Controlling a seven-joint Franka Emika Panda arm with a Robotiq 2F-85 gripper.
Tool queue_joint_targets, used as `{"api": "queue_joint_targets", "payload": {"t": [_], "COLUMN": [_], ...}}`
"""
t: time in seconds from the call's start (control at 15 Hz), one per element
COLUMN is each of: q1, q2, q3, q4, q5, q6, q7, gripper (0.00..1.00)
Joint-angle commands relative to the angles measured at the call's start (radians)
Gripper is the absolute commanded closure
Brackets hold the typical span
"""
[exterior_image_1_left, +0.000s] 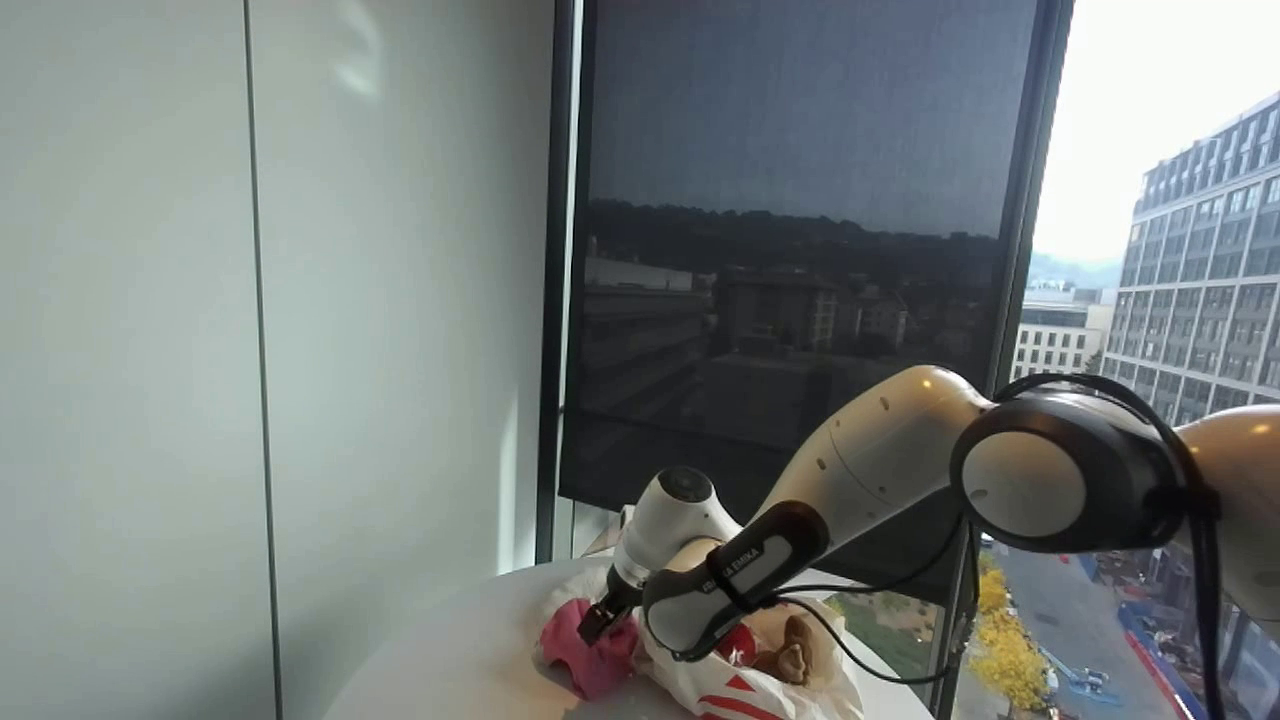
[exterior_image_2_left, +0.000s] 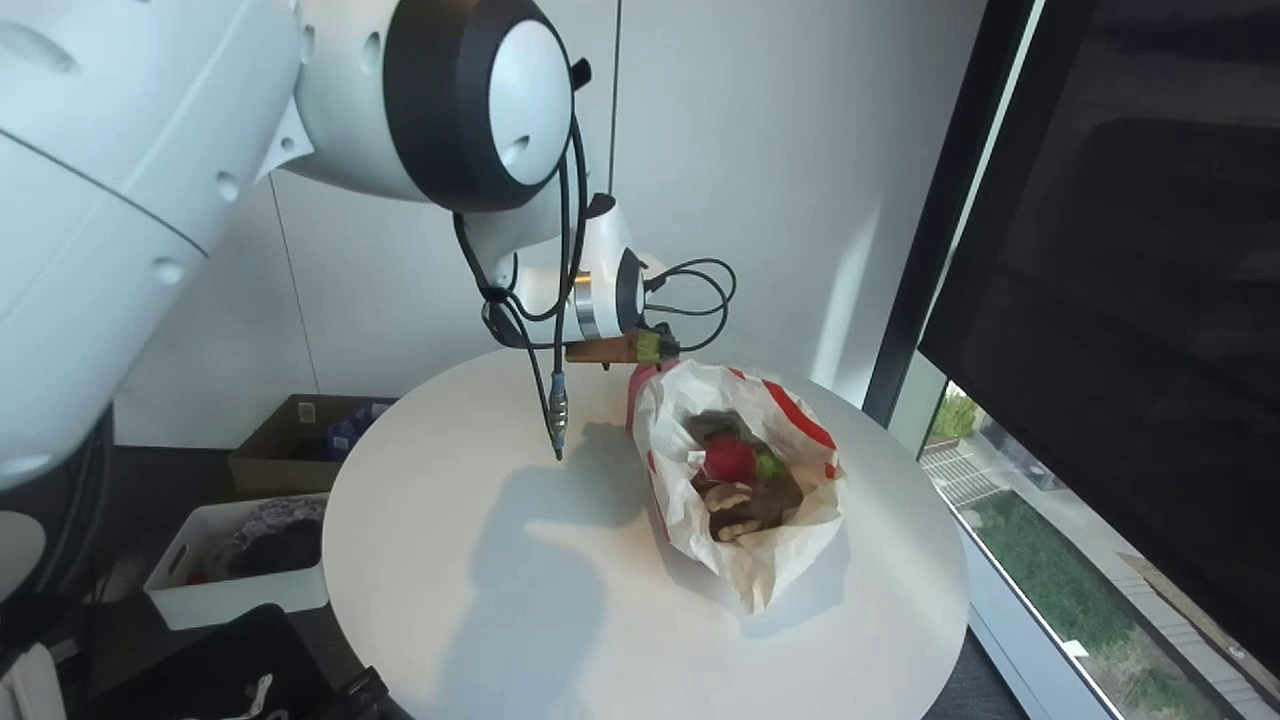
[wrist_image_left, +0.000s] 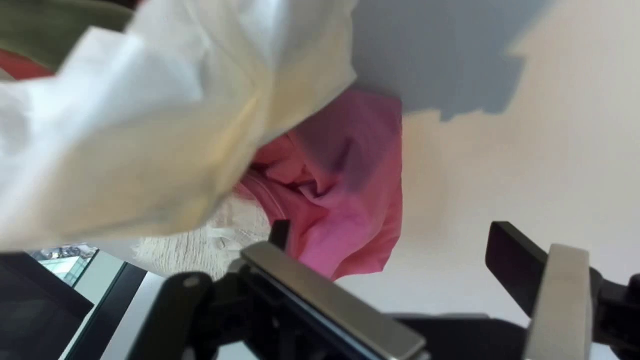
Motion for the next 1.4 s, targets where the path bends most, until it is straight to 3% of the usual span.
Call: {"api": "queue_joint_targets", "payload": {"t": [0.0,0.47,1.2,1.33], "q1": [0.046,0.022,-0.042,-0.056], "q2": [0.073,0.221,0.477,0.497], "q3": [-0.036,-0.029,0.04,0.058], "q4": [0.149,0.296,0.561,0.588], "q5": [0.012,0.033,0.11,0.12], "q6": [0.008,0.018,-0.004,-0.008], "q7": [-0.098,-0.197,-0.305,-0.334], "gripper": [0.0,0.0,0.0,0.26]}}
